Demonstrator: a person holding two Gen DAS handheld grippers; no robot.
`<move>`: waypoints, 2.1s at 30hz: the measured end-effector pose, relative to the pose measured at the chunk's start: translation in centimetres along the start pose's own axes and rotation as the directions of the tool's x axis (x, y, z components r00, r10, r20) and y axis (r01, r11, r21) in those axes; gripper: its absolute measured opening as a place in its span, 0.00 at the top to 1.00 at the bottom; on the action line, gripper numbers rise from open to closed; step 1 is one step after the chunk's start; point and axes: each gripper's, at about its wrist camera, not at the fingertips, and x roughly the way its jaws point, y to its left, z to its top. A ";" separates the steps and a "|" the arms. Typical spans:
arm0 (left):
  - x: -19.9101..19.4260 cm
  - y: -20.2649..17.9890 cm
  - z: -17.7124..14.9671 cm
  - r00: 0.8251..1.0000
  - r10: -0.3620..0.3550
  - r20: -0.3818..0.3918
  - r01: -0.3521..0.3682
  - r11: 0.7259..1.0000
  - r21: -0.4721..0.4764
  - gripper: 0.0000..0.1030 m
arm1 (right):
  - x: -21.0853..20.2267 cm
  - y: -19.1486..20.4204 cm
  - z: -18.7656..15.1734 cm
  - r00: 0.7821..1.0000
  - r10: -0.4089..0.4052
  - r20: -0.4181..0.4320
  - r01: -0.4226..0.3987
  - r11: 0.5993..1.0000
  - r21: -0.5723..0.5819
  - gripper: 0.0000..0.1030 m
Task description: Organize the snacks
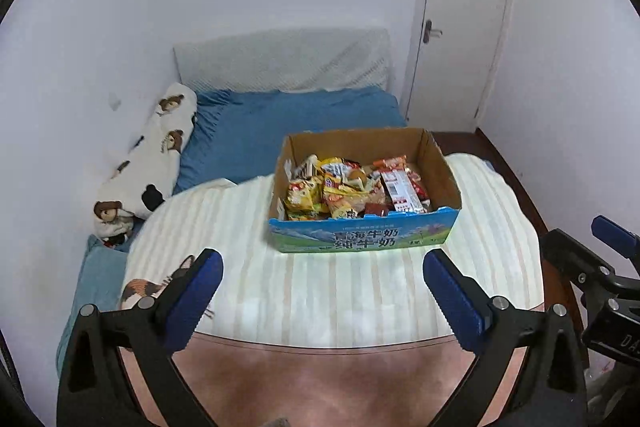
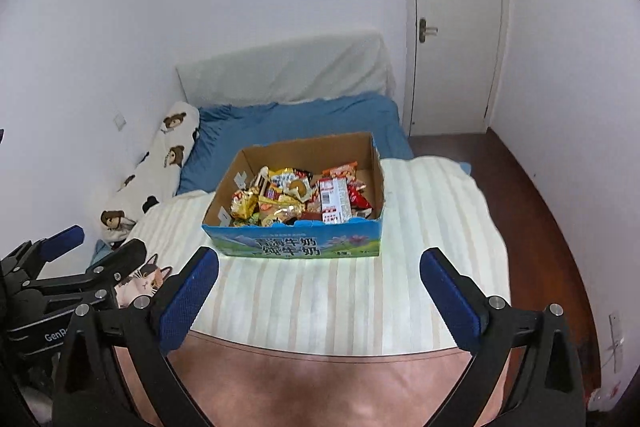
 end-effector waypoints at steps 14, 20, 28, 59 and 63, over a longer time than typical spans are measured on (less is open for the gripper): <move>-4.0 -0.1 -1.3 0.997 0.050 0.064 -0.049 0.999 -0.013 0.00 | -4.2 0.1 -1.3 0.999 -0.006 0.047 0.006 1.000 -0.016 0.00; -2.8 -0.3 -1.3 0.998 0.053 0.043 -0.053 0.998 -0.017 0.00 | -3.8 -0.3 -1.1 0.998 -0.022 0.054 0.022 1.000 -0.014 0.00; 0.3 -0.4 -0.1 0.997 0.078 0.023 -0.077 0.997 -0.011 0.00 | -0.7 -1.3 -0.4 0.998 -0.048 0.042 0.048 0.999 0.005 0.00; 10.2 -1.9 4.7 0.993 0.085 -0.085 -0.083 0.996 0.020 0.00 | 11.1 -3.8 3.7 0.992 -0.107 -0.060 0.110 0.992 0.060 0.00; 10.2 -1.9 4.8 0.993 0.081 -0.082 -0.079 0.997 0.018 0.00 | 11.0 -3.7 3.7 0.993 -0.106 -0.057 0.110 0.992 0.060 0.00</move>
